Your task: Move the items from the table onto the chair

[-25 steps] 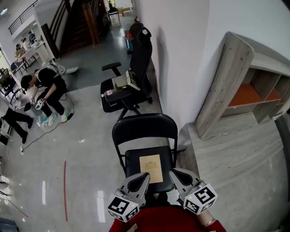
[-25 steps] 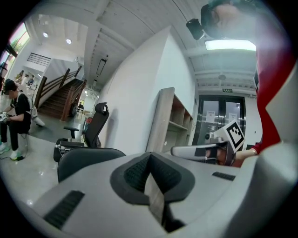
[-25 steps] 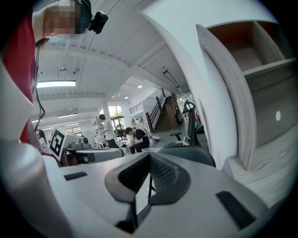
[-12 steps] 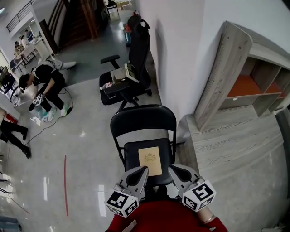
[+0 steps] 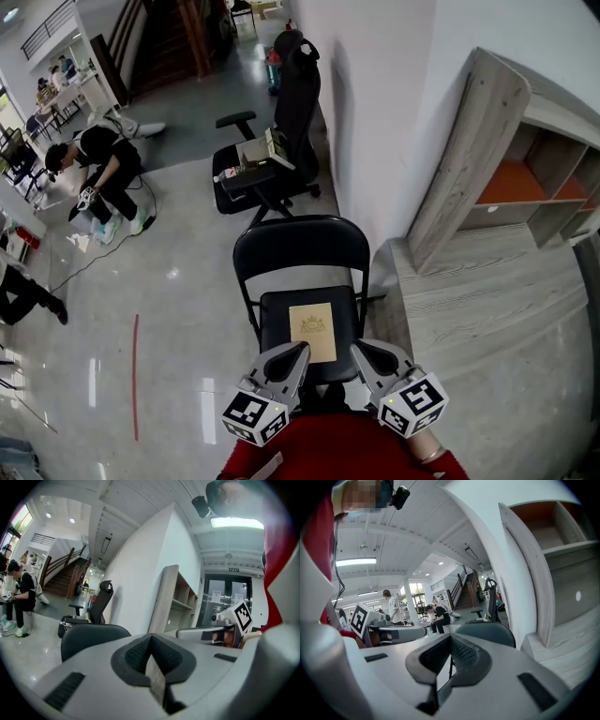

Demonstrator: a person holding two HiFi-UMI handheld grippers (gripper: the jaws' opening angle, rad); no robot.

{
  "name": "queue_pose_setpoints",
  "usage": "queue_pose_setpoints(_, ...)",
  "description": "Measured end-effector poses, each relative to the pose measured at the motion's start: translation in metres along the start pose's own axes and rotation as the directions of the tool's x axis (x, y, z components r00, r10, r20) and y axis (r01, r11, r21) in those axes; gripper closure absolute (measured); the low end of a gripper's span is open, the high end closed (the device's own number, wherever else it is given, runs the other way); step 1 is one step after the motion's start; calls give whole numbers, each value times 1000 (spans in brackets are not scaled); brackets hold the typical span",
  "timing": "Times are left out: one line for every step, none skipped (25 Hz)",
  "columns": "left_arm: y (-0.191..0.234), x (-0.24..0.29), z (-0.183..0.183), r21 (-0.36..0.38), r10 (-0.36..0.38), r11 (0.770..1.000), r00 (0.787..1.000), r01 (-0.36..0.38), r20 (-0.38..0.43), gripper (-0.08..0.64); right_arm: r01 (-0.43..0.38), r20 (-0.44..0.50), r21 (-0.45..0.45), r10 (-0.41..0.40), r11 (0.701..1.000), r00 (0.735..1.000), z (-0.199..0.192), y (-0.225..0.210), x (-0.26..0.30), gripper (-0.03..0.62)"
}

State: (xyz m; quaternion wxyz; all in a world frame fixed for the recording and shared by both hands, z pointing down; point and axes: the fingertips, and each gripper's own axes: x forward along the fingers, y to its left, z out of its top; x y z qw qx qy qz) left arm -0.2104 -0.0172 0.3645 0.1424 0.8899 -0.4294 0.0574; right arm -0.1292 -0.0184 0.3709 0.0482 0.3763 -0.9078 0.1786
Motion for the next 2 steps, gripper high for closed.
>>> queue_pose_setpoints(2, 0, 0, 0, 2, 1000, 1000, -2, -1, 552, 0, 1, 0, 0, 1000, 1000, 0, 0, 1, 581)
queue_pose_setpoints(3, -1, 1, 1, 4, 1000, 1000, -4, -2, 552, 0, 2, -1, 0, 1000, 1000, 1, 1, 2, 581)
